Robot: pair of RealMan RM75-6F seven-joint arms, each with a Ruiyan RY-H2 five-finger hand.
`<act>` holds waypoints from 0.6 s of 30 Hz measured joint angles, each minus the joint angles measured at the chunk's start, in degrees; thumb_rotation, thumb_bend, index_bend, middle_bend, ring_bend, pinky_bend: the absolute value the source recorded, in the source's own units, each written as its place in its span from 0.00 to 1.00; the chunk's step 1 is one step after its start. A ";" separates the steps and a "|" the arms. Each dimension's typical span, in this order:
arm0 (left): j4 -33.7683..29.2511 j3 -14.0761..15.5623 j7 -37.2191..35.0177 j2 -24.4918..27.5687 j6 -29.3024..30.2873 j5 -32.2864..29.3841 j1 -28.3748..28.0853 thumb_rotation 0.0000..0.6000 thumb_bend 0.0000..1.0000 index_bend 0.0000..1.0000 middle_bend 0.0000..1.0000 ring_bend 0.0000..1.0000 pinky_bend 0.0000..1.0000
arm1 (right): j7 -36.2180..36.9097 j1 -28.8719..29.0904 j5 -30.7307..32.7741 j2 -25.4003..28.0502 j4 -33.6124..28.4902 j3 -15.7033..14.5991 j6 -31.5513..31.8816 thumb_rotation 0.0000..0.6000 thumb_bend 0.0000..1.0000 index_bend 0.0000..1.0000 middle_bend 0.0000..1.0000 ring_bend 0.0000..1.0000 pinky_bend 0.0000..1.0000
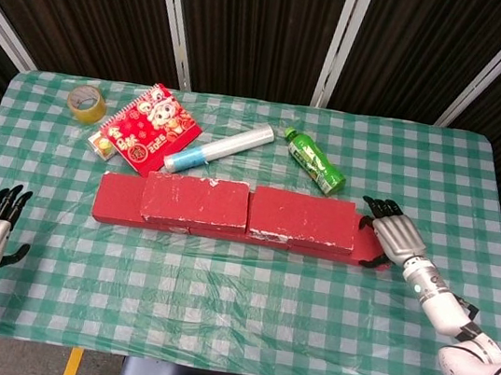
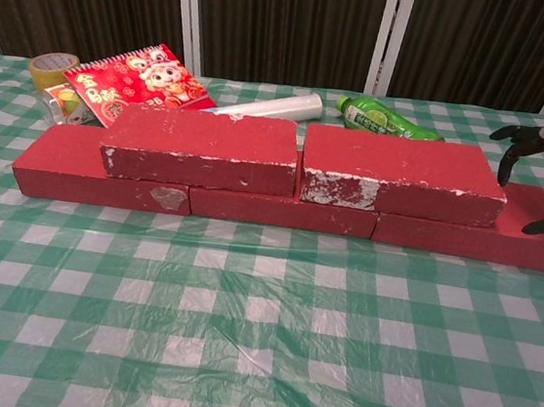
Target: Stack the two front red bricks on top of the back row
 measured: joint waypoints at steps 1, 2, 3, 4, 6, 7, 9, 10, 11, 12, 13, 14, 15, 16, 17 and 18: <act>-0.01 -0.02 -0.05 0.03 0.03 -0.01 0.02 1.00 0.26 0.00 0.00 0.00 0.02 | 0.10 0.09 -0.11 -0.14 -0.20 0.11 -0.02 0.92 0.01 0.44 0.03 0.00 0.13; -0.02 -0.04 -0.12 0.08 0.05 -0.03 0.04 1.00 0.26 0.00 0.00 0.00 0.02 | 0.16 0.15 -0.19 -0.24 -0.33 0.19 -0.02 0.92 0.01 0.43 0.03 0.00 0.13; -0.01 -0.07 -0.19 0.11 0.05 -0.06 0.05 1.00 0.26 0.00 0.00 0.00 0.02 | 0.25 0.19 -0.25 -0.34 -0.45 0.26 0.00 0.92 0.01 0.43 0.03 0.00 0.13; 0.00 -0.10 -0.24 0.14 0.06 -0.10 0.07 1.00 0.26 0.00 0.00 0.00 0.02 | 0.41 0.23 -0.32 -0.48 -0.61 0.34 0.01 0.92 0.01 0.43 0.03 0.00 0.13; 0.01 -0.14 -0.32 0.20 0.06 -0.13 0.08 1.00 0.26 0.00 0.00 0.00 0.01 | 0.53 0.30 -0.41 -0.71 -0.73 0.41 -0.04 0.91 0.01 0.43 0.03 0.00 0.13; -0.01 -0.13 -0.36 0.22 0.08 -0.11 0.09 1.00 0.26 0.00 0.00 0.00 0.01 | 0.51 0.32 -0.47 -0.86 -0.76 0.43 -0.04 0.91 0.01 0.43 0.03 0.00 0.13; -0.05 -0.11 -0.40 0.25 0.18 0.01 0.11 1.00 0.26 0.00 0.00 0.00 0.01 | 0.49 0.33 -0.57 -0.97 -0.88 0.43 -0.04 0.91 0.01 0.43 0.03 0.00 0.13; -0.06 -0.10 -0.41 0.25 0.21 0.05 0.12 1.00 0.26 0.00 0.00 0.00 0.02 | 0.53 0.31 -0.62 -0.94 -1.05 0.42 -0.04 0.91 0.01 0.43 0.03 0.00 0.13; -0.08 -0.10 -0.41 0.26 0.21 0.05 0.13 1.00 0.26 0.00 0.00 0.00 0.02 | 0.52 0.29 -0.65 -0.86 -1.21 0.41 -0.04 0.91 0.01 0.44 0.03 0.00 0.13; -0.10 -0.10 -0.40 0.28 0.20 0.04 0.13 1.00 0.26 0.00 0.00 0.00 0.01 | 0.44 0.25 -0.66 -0.73 -1.36 0.40 0.02 0.91 0.01 0.44 0.03 0.00 0.13; -0.12 -0.11 -0.40 0.29 0.24 0.04 0.14 1.00 0.26 0.00 0.00 0.00 0.01 | 0.34 0.15 -0.65 -0.50 -1.64 0.41 0.16 0.91 0.01 0.43 0.03 0.00 0.13; -0.15 -0.13 -0.42 0.31 0.35 0.07 0.17 1.00 0.26 0.00 0.00 0.00 0.01 | 0.30 0.00 -0.61 -0.25 -1.95 0.42 0.36 0.90 0.01 0.42 0.03 0.00 0.13; -0.19 -0.14 -0.43 0.33 0.46 0.11 0.19 1.00 0.26 0.00 0.00 0.00 0.01 | 0.27 -0.20 -0.55 0.07 -2.31 0.44 0.66 0.90 0.01 0.40 0.03 0.00 0.13; -0.23 -0.14 -0.44 0.35 0.60 0.18 0.23 1.00 0.26 0.00 0.00 0.00 0.02 | 0.26 -0.56 -0.48 0.53 -2.85 0.47 1.23 0.89 0.01 0.36 0.03 0.00 0.13; -0.30 -0.15 -0.44 0.39 0.84 0.27 0.30 1.00 0.26 0.00 0.00 0.00 0.02 | 0.30 -0.91 -0.44 0.93 -3.33 0.50 1.81 0.89 0.01 0.31 0.02 0.00 0.13; -0.37 -0.14 -0.42 0.43 1.02 0.34 0.36 1.00 0.26 0.00 0.00 0.00 0.02 | 0.32 -1.36 -0.40 1.42 -3.93 0.51 2.54 0.88 0.01 0.26 0.01 0.00 0.13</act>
